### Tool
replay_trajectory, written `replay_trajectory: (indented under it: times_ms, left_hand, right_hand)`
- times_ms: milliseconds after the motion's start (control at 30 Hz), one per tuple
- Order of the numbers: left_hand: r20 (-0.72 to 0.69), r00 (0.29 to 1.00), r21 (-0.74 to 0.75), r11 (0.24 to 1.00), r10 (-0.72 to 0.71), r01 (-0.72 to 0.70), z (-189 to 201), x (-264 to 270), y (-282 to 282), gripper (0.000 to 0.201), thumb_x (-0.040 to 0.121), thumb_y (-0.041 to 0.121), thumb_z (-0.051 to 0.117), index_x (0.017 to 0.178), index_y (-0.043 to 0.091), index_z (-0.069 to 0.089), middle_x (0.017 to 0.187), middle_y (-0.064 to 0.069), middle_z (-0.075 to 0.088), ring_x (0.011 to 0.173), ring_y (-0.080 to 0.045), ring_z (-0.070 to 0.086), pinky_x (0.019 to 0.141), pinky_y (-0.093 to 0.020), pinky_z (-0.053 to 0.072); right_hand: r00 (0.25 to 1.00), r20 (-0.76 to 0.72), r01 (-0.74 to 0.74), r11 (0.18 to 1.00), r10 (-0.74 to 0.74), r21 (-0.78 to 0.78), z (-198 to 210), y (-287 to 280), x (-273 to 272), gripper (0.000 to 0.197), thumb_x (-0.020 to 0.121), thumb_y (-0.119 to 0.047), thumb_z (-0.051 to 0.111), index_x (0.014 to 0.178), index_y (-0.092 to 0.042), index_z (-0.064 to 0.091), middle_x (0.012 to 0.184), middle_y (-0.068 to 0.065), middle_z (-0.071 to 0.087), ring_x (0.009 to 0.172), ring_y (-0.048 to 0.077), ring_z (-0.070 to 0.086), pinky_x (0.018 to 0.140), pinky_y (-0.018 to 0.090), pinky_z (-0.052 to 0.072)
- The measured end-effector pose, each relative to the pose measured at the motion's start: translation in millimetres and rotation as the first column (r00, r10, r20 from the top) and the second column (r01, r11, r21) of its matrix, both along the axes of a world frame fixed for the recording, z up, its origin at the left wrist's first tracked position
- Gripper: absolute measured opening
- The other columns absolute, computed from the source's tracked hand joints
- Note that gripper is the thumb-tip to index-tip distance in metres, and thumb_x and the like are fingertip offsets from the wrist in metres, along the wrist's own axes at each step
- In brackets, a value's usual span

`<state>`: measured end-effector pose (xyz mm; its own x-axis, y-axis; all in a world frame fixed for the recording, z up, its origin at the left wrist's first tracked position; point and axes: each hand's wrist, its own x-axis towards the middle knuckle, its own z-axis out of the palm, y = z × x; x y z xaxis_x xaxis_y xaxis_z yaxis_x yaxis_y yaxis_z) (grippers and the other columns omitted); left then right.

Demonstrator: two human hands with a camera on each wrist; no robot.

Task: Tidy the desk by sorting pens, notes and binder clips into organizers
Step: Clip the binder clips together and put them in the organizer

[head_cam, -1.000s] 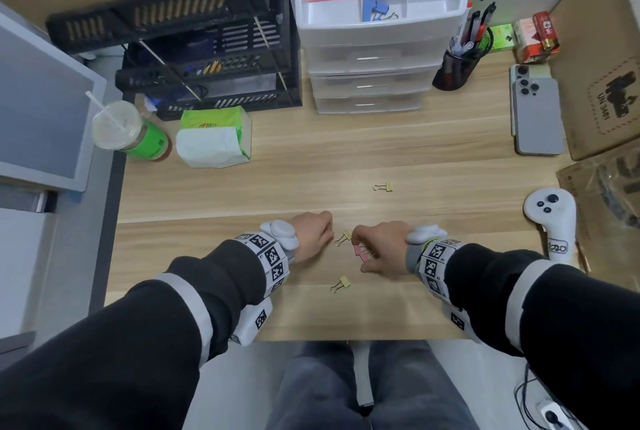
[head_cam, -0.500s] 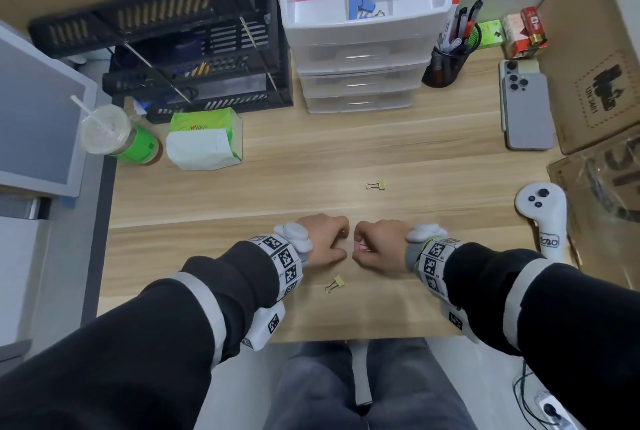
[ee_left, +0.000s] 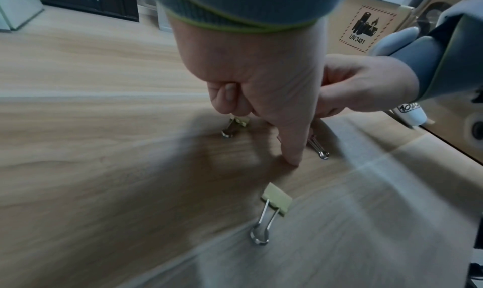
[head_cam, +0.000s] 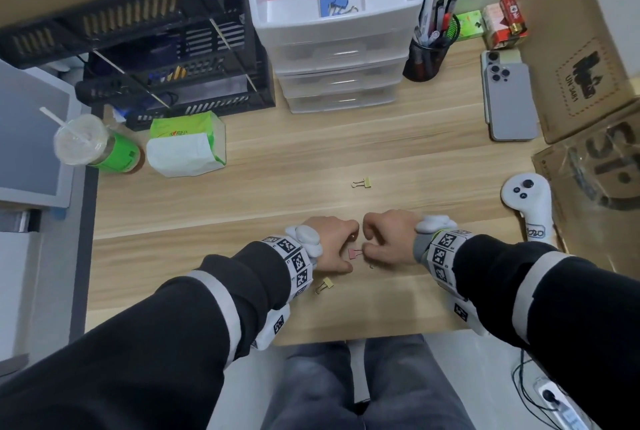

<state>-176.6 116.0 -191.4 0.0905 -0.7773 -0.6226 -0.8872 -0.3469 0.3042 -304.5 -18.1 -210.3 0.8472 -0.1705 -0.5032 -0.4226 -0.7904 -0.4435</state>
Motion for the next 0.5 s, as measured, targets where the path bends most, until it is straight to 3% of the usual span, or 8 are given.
replay_trajectory:
  times_ms: [100,233,300,367,500]
  left_hand:
    - [-0.016,0.999,-0.002,1.000,-0.028,0.028,0,-4,-5,0.044,0.076,0.046,0.073,0.108,0.022,0.054,0.077,0.011,0.060,0.073,-0.019,0.059,0.061,-0.030,0.045]
    - [0.014,0.998,0.009,0.998,-0.063,0.063,-4,-7,-12,0.028,0.083,0.042,0.067,0.099,0.019,0.060,0.085,0.005,0.067,0.076,-0.023,0.063,0.061,-0.030,0.042]
    - [0.045,0.995,0.014,0.996,-0.087,0.086,-5,-7,-14,0.026,0.088,0.039,0.062,0.103,0.017,0.063,0.092,-0.001,0.069,0.081,-0.027,0.065,0.062,-0.030,0.040]
    - [0.061,0.993,0.034,0.995,-0.100,0.098,-4,-4,-15,0.027,0.090,0.034,0.057,0.109,0.015,0.063,0.097,-0.004,0.070,0.083,-0.028,0.065,0.063,-0.030,0.040]
    - [0.100,0.995,0.105,0.994,0.002,-0.012,0,-4,-15,0.031,0.088,0.032,0.050,0.100,0.010,0.066,0.091,-0.009,0.071,0.077,-0.030,0.066,0.065,-0.035,0.053]
  right_hand:
    - [0.999,-0.025,-0.042,0.998,0.041,-0.040,-2,-3,-8,0.049,0.063,-0.067,0.061,0.088,-0.027,0.051,0.069,-0.005,0.064,0.066,0.020,0.059,0.061,0.031,0.042]
    - [0.991,-0.058,-0.126,0.983,0.119,-0.132,-6,-1,-11,0.054,0.066,-0.077,0.058,0.086,-0.028,0.048,0.070,-0.009,0.058,0.066,0.020,0.055,0.061,0.031,0.039]
    - [0.986,-0.089,-0.156,0.976,0.144,-0.150,-3,0,-8,0.048,0.073,-0.074,0.054,0.084,-0.027,0.049,0.074,-0.008,0.057,0.068,0.022,0.055,0.061,0.031,0.041]
    - [0.985,-0.106,-0.148,0.979,0.133,-0.141,-3,0,-4,0.042,0.076,-0.066,0.050,0.081,-0.025,0.053,0.076,-0.004,0.061,0.070,0.026,0.059,0.065,0.032,0.051]
    - [0.984,-0.129,-0.138,0.981,0.121,-0.133,-2,1,0,0.037,0.074,-0.058,0.042,0.078,-0.023,0.053,0.079,0.000,0.065,0.069,0.029,0.061,0.069,0.038,0.057]
